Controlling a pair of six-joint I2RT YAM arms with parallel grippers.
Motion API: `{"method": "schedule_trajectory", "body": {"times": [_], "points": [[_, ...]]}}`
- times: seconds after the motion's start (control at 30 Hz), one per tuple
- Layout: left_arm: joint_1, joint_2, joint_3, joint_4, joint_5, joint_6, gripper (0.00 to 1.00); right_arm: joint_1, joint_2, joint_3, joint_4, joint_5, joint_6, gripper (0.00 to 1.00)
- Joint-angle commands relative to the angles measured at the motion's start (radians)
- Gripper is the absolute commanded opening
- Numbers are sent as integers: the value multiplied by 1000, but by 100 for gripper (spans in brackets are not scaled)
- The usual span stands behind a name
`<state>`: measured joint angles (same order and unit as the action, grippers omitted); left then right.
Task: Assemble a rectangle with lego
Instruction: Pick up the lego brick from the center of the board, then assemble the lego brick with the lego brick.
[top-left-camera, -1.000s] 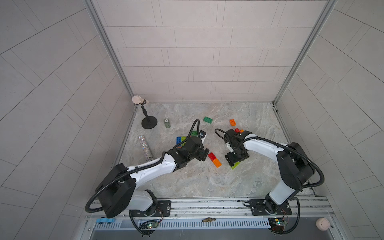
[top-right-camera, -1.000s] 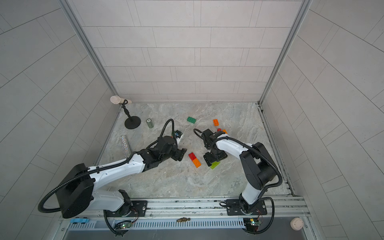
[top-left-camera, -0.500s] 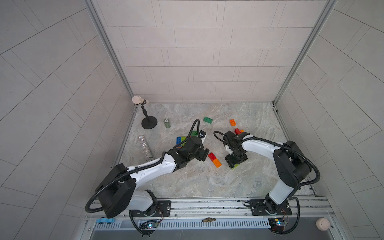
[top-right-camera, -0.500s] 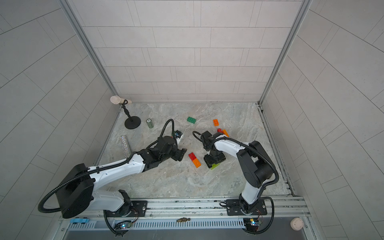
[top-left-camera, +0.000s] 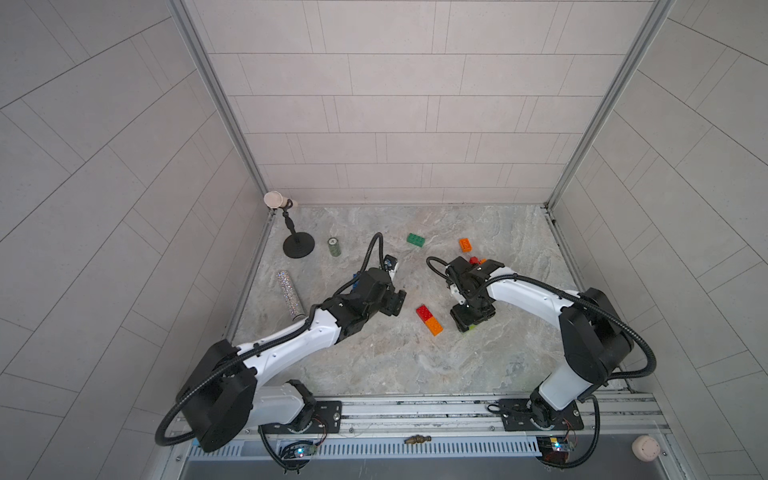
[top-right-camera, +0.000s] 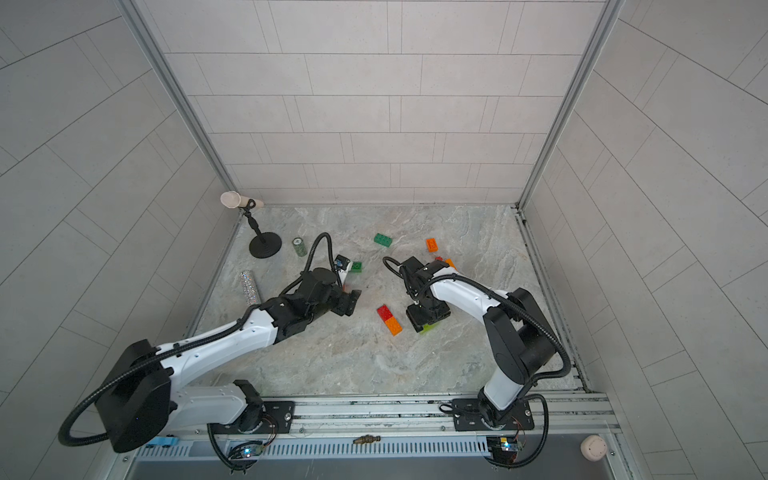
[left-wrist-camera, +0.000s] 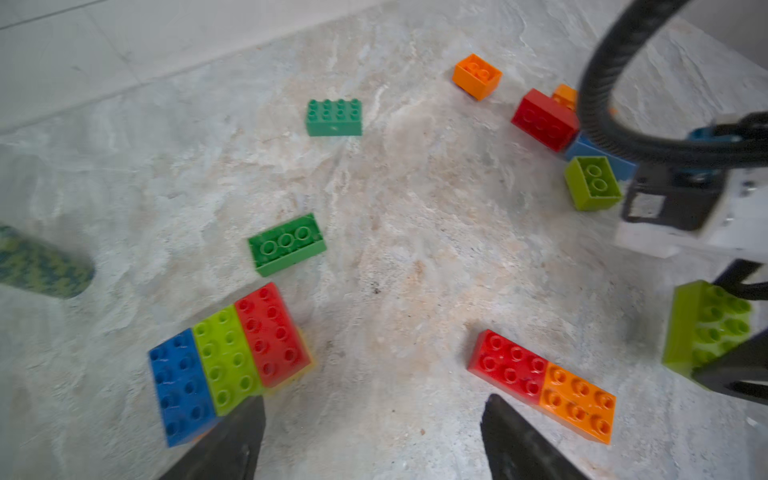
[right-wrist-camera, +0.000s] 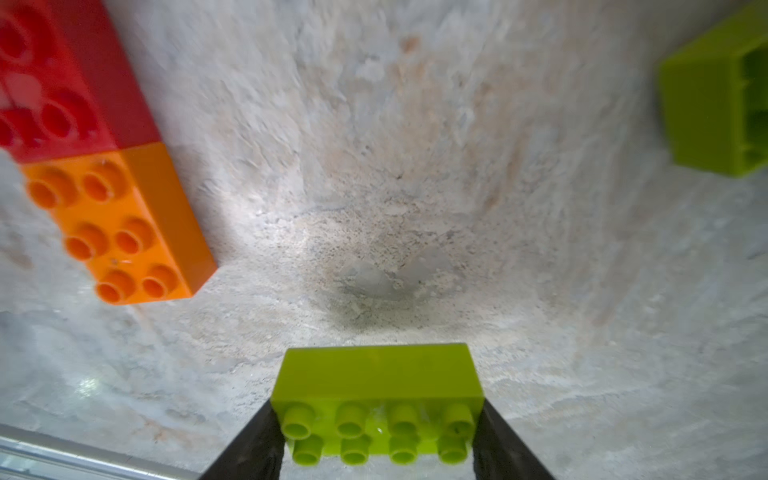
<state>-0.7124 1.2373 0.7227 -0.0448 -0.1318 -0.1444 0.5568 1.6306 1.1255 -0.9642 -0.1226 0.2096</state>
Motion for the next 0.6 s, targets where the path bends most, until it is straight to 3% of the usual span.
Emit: {"method": "schedule_trajectory", "body": {"times": [0.0,0.2,0.4,0.57], "points": [[3,-61,-46,-8,24,78,86,45,-20,82,-88,-9,-21,39],[-82,-75,-210,277,2,200,86,103,109,264,-136,-11,-51,34],[-82,-23,-200,290,23,228,85,126,243,423,-224,-9,-67,28],[-81,-15,-212,307,-32,184,85,129,318,497,-253,-16,-67,24]]}}
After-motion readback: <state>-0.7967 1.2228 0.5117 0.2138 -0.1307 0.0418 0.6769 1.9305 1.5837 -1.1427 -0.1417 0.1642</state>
